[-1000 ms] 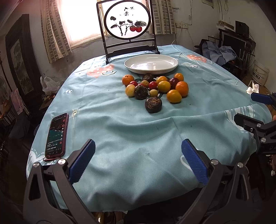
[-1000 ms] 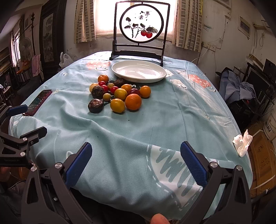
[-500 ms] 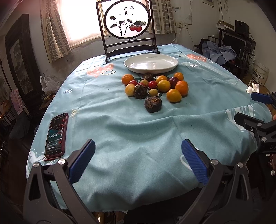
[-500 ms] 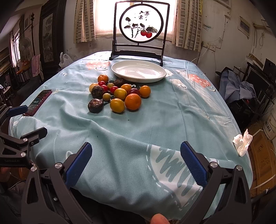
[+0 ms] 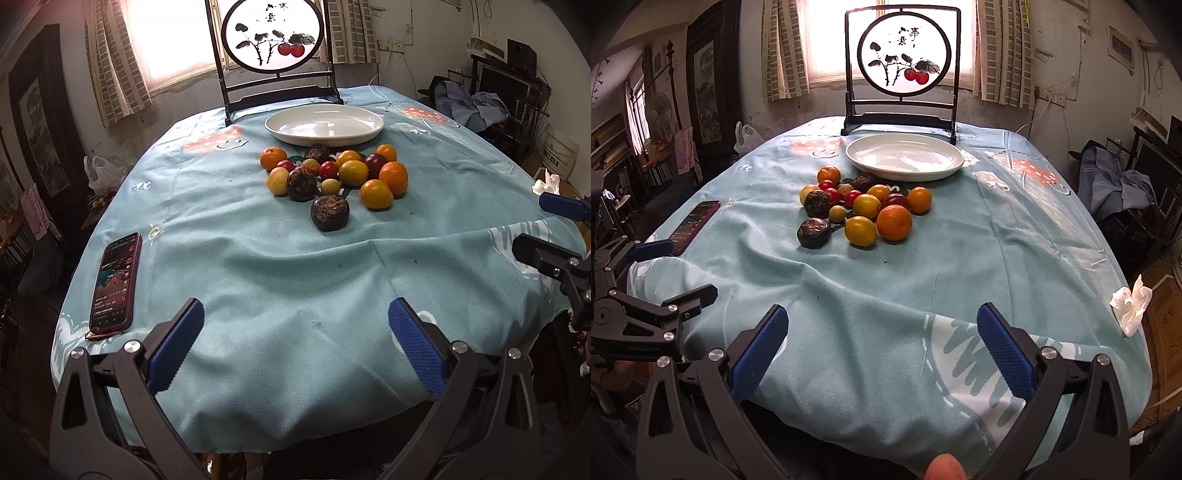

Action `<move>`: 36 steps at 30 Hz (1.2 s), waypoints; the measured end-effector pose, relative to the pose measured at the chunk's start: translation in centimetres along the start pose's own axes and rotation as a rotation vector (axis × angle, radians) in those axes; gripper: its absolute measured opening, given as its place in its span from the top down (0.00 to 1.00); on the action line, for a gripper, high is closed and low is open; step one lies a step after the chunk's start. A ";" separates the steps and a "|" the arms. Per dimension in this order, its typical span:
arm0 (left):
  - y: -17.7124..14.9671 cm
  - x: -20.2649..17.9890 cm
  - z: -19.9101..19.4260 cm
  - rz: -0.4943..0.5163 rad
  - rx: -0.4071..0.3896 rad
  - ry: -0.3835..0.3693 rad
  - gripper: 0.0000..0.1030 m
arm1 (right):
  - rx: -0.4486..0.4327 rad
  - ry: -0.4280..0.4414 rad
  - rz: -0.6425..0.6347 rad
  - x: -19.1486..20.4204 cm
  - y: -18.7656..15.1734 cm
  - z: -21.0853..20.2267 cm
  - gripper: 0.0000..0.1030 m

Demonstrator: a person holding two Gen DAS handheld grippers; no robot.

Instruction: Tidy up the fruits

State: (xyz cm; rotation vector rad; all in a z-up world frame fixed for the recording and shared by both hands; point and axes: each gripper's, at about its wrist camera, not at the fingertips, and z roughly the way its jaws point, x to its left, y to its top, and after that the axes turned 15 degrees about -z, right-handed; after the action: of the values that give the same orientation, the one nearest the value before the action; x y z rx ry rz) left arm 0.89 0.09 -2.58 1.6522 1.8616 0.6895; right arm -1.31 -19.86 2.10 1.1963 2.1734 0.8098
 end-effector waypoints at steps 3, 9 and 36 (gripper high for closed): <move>0.1 0.1 0.6 -0.002 0.016 -0.009 0.02 | -0.039 -0.026 -0.003 0.4 0.0 0.1 0.01; -0.4 0.4 1.9 -0.005 0.045 -0.076 0.02 | -0.022 0.028 0.001 1.0 -0.1 2.4 0.01; 2.7 4.6 7.6 -0.103 0.125 -0.199 0.02 | 0.212 0.215 0.107 -1.1 6.5 17.5 0.33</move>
State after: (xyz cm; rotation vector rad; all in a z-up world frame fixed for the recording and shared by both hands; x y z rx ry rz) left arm 7.67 5.12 -6.46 1.6244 1.8619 0.3583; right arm 14.86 -13.65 -5.04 1.3952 2.4370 0.7992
